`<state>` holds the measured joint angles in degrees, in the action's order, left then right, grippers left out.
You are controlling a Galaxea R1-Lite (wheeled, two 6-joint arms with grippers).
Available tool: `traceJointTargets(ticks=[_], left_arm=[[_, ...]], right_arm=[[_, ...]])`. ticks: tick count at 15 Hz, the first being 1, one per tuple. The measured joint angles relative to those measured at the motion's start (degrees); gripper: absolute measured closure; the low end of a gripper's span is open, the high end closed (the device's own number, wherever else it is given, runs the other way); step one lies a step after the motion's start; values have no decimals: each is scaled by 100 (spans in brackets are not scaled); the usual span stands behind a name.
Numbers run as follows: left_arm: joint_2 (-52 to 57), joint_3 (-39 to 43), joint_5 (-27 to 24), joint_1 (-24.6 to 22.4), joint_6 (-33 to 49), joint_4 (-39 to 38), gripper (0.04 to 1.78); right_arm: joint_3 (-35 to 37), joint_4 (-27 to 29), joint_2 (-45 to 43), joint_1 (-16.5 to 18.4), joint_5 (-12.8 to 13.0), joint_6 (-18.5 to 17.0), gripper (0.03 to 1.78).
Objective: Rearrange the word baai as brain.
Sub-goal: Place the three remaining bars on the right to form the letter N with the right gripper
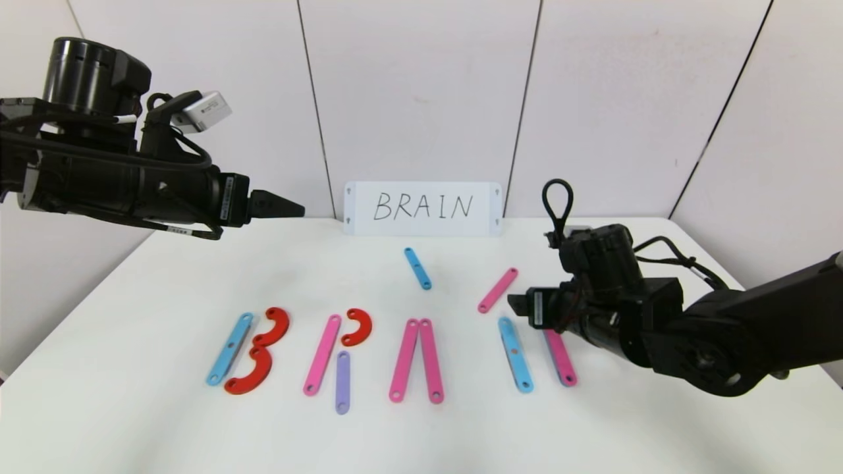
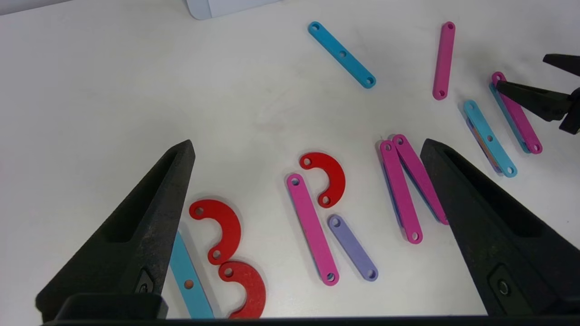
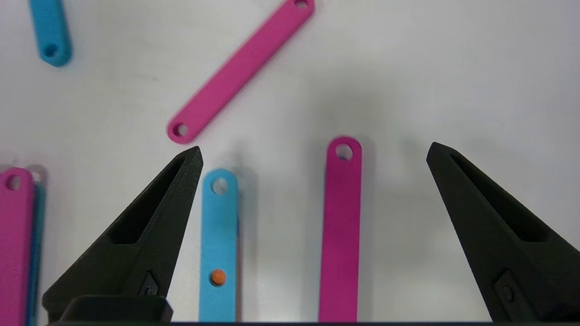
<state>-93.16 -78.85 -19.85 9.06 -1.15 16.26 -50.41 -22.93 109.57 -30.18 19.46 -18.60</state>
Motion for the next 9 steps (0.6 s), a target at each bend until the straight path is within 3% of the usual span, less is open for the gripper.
traceJointTargets(ticks=[4, 6, 9], left_arm=[[39, 0, 4, -2, 2, 0, 8], [49, -1, 9, -5, 0, 0, 8], [63, -6, 11, -7, 0, -9, 8]], right_arm=[[-1056, 17, 319, -44, -389, 868, 8], [-1670, 44, 650, -90, -599, 1143, 8], [-2644, 199, 1290, -201, -697, 1376, 8]])
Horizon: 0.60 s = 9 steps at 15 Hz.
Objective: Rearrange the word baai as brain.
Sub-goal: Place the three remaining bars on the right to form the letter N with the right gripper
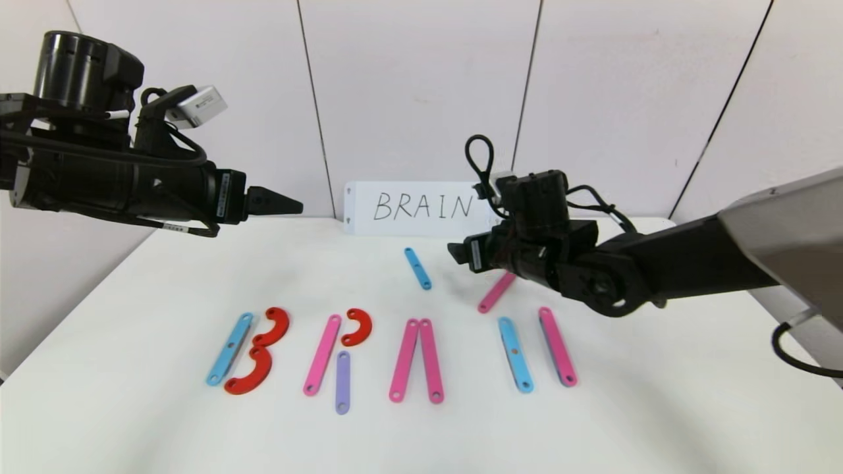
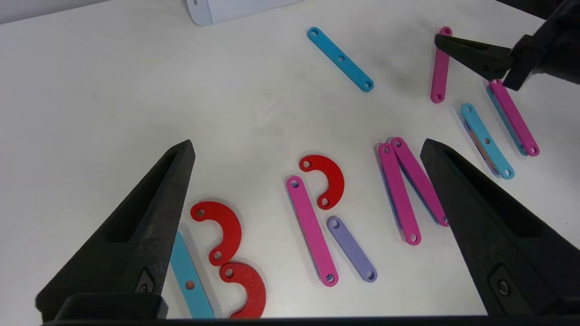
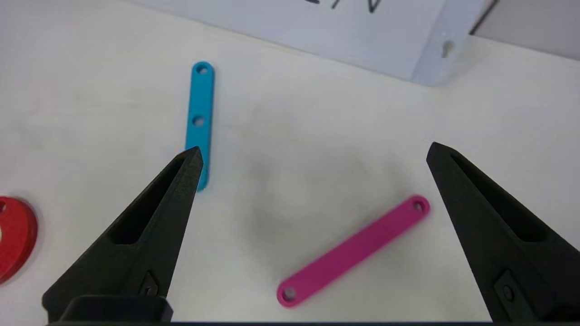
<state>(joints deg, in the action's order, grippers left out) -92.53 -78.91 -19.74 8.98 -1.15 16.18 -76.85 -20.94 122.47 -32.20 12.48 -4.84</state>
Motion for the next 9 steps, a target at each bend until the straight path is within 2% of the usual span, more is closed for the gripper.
traceJointTargets(ticks=[5, 9], left_arm=[[5, -2, 0, -1, 2, -4, 8], [-11, -2, -5, 0, 2, -2, 8]], right_arm=[[-1399, 417, 992, -280, -67, 38, 8], [-2042, 669, 1560, -366, -140, 40, 8]])
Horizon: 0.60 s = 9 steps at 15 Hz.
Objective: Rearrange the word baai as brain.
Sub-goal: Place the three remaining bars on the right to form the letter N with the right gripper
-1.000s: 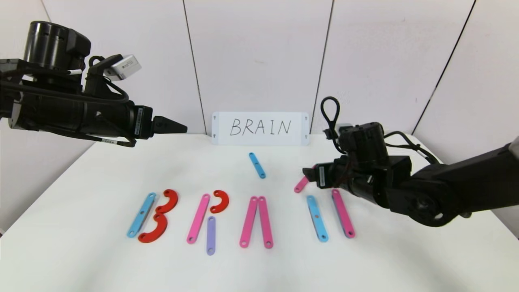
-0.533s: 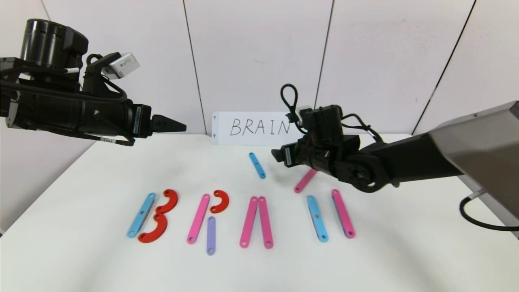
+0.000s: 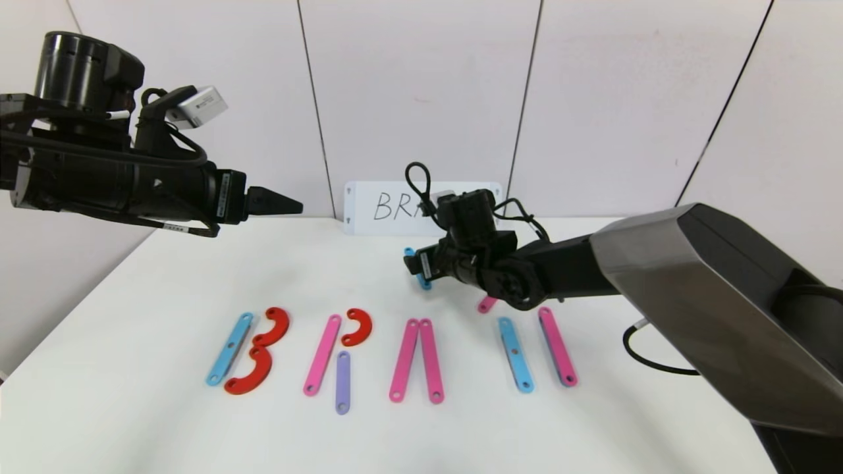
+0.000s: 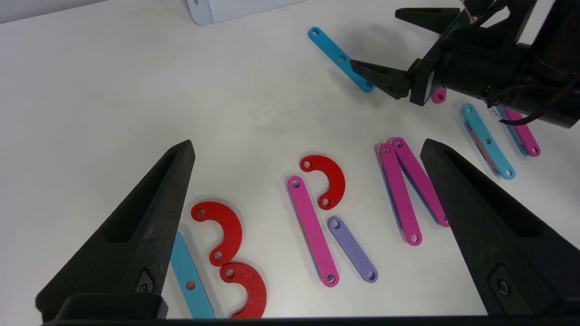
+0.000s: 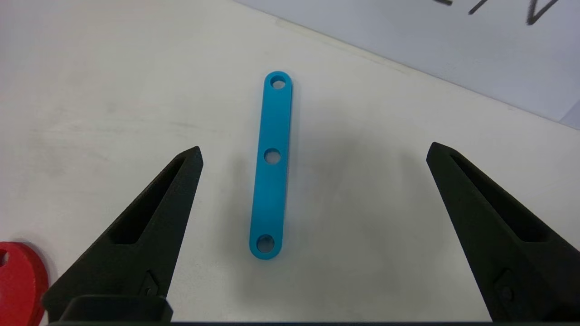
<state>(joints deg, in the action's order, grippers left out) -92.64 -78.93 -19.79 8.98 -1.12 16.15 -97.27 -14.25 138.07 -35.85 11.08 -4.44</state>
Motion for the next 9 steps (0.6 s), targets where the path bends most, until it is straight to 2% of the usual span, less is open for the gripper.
traceJointTargets(ticks=[7, 9], left_arm=[[-9, 5, -5, 22, 0, 11, 8], [-9, 18, -2, 61, 0, 11, 8]], right_arm=[[-149, 4, 432, -66, 0, 1, 8], [-151, 1, 462, -78, 0, 4, 13]])
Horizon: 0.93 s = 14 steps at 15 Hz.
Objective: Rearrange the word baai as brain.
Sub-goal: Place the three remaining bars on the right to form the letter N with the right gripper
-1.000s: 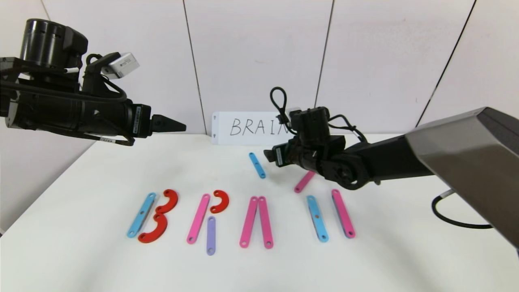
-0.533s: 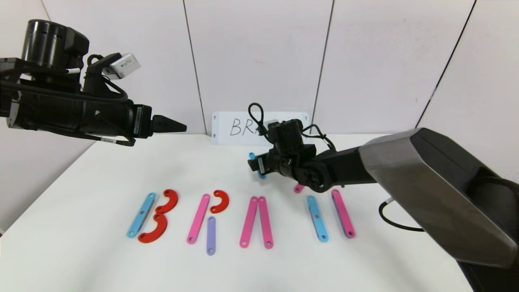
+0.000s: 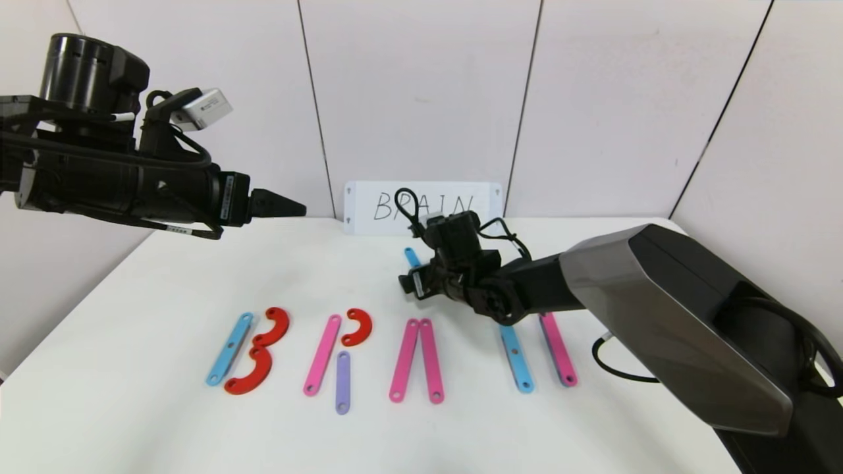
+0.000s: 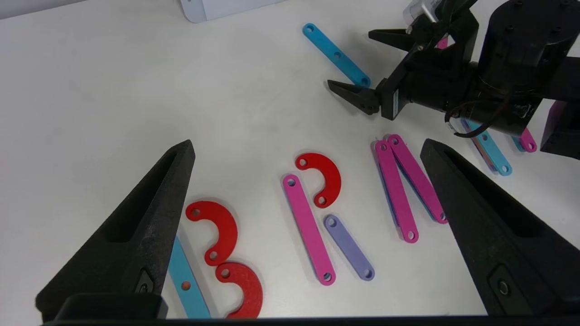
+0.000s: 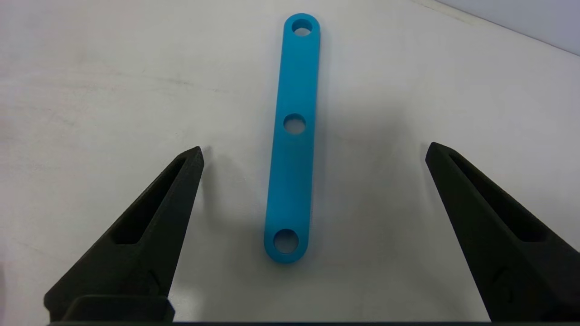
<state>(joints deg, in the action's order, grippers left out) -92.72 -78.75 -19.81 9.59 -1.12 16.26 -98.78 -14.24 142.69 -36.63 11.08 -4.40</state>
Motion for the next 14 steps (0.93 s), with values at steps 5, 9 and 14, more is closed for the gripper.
traceJointTargets(ticks=[5, 9, 14], left_arm=[[0, 17, -2, 21, 0, 0, 8], [0, 17, -4, 22, 0, 0, 8], [-6, 17, 2, 18, -2, -9, 8]], right_arm=[[-65, 13, 78, 0, 7, 2, 71], [-98, 24, 113, -30, 7, 2, 138], [-119, 35, 116, -33, 10, -13, 154]])
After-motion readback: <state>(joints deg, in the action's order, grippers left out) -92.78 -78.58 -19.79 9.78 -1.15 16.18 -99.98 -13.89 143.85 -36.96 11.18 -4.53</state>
